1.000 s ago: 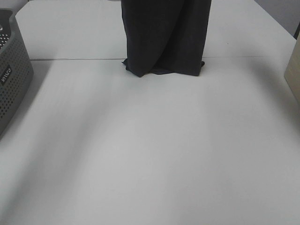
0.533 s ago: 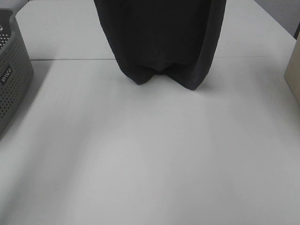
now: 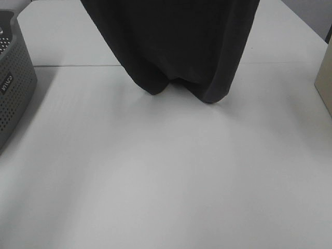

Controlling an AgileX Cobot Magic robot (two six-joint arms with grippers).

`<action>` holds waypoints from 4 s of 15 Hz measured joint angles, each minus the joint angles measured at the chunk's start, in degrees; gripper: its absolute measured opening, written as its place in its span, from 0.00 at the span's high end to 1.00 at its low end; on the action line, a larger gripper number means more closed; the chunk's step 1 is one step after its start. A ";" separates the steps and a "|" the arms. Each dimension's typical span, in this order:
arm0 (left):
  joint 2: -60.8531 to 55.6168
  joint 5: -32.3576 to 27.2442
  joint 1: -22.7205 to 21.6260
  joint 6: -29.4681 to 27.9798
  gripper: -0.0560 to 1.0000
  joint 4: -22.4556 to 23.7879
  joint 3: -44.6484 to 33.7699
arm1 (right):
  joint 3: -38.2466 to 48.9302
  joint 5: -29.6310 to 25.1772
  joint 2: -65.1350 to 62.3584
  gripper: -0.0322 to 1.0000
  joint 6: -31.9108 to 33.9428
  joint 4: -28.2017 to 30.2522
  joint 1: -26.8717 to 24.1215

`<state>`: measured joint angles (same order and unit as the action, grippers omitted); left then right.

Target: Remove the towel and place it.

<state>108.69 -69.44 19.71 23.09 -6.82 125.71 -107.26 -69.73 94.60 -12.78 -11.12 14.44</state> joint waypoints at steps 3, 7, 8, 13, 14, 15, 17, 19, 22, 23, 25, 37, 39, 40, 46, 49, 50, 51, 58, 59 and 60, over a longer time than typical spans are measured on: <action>-11.23 0.17 0.40 0.92 0.95 -0.40 -13.69 | 6.02 0.17 -4.24 0.96 -0.63 -2.01 0.11; -22.98 0.97 2.23 4.24 0.95 -2.64 -34.38 | 16.16 0.11 -10.26 0.96 -4.13 -3.90 0.63; -24.81 1.20 2.58 4.24 0.95 -3.21 -38.39 | 18.39 0.11 -11.40 0.96 -4.53 -4.13 0.63; -34.89 2.81 4.93 3.32 0.95 -10.14 -51.45 | 29.05 0.11 -19.88 0.96 -4.98 -3.15 0.63; -35.81 2.86 6.76 3.32 0.95 -11.00 -53.92 | 31.57 0.00 -22.00 0.96 -4.98 -2.86 0.63; -36.21 2.86 8.48 3.27 0.95 -11.75 -56.72 | 34.03 0.00 -24.52 0.96 -4.98 -2.64 0.63; -36.33 2.98 11.75 3.09 0.95 -13.35 -61.13 | 39.13 -0.17 -29.62 0.96 -4.93 -2.41 0.63; -36.33 3.04 13.98 2.01 0.95 -13.81 -62.57 | 43.20 -0.29 -34.84 0.96 -4.41 -2.35 0.63; -36.38 2.98 14.61 1.38 0.95 -15.58 -62.74 | 48.47 -0.29 -41.20 0.96 -4.30 -1.78 0.57; -36.38 2.98 14.61 0.86 0.95 -16.39 -63.37 | 50.31 -0.17 -43.03 0.96 -4.30 -1.78 0.57; -36.44 2.98 14.84 0.46 0.95 -19.02 -66.35 | 54.49 0.00 -46.64 0.96 -3.67 -2.52 0.57; -36.33 2.86 21.89 -5.84 0.95 -23.89 -79.41 | 75.80 0.11 -60.05 0.96 -0.52 -9.22 0.29; -34.03 3.27 21.89 -5.84 0.95 -26.01 -81.93 | 76.43 0.17 -56.95 0.96 0.17 -9.91 0.29; -32.60 3.50 21.89 -5.84 0.95 -26.59 -82.56 | 76.55 0.17 -54.77 0.96 0.17 -9.91 0.29; -23.43 3.55 21.89 -2.69 0.95 -28.71 -82.85 | 76.55 0.06 -40.22 0.96 0.57 -9.22 0.29; -15.76 3.27 21.89 -2.41 0.95 -31.05 -82.85 | 76.55 0.11 -30.37 0.96 0.63 -8.65 0.29; -13.87 3.15 21.89 -2.41 0.95 -31.74 -82.62 | 76.55 0.11 -28.07 0.96 0.63 -8.37 0.29; -12.20 2.86 21.89 -2.41 0.95 -32.31 -82.16 | 76.55 0.17 -25.78 0.96 0.63 -7.96 0.29; -5.61 1.43 21.89 -2.18 0.95 -32.31 -77.69 | 76.55 0.52 -13.64 0.96 2.18 -5.67 0.00; -5.33 1.26 21.89 -2.18 0.95 -32.31 -77.52 | 76.55 0.57 -12.38 0.96 2.18 -5.50 0.00; -4.93 1.26 21.89 -2.12 0.95 -32.31 -77.52 | 76.55 0.57 -11.06 0.96 2.18 -5.50 0.00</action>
<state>103.76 -68.18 41.60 20.97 -39.13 48.19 -30.71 -69.16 83.54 -10.60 -16.62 14.44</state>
